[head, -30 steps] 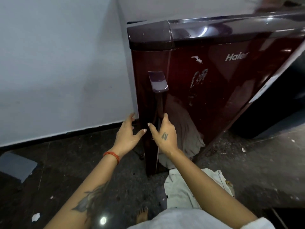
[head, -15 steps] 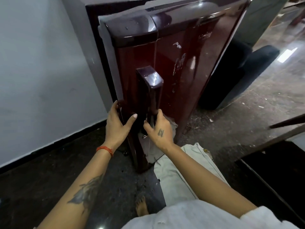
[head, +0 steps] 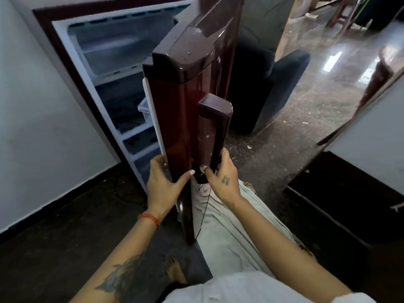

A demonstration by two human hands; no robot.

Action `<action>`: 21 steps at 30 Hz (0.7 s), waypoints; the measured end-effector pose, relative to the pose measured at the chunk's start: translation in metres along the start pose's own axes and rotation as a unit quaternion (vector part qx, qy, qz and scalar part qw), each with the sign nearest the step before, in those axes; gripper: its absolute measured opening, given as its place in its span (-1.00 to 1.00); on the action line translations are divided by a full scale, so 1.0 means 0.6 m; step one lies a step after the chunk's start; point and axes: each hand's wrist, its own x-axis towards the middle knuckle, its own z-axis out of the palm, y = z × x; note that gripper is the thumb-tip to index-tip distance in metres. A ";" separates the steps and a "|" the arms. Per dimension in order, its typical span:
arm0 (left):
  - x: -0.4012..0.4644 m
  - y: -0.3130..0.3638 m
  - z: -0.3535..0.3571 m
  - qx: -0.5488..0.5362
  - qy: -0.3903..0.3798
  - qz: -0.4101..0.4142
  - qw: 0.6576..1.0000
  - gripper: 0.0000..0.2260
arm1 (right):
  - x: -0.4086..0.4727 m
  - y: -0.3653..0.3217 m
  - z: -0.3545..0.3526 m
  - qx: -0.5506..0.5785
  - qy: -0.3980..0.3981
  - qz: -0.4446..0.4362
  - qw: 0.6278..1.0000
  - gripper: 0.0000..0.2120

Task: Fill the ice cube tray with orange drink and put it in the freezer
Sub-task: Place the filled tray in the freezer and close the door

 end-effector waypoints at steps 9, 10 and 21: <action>-0.071 0.080 0.126 0.027 -0.129 0.044 0.990 -0.42 | -0.068 0.055 -0.167 0.032 0.067 0.085 0.994 -0.33; -0.077 0.088 0.138 0.025 -0.153 0.048 0.987 -0.38 | -0.079 0.058 -0.179 0.034 0.083 0.086 0.992 -0.37; -0.058 0.172 0.254 0.077 -0.250 0.266 0.928 -0.54 | -0.086 0.119 -0.211 -0.133 0.199 -0.028 0.971 -0.37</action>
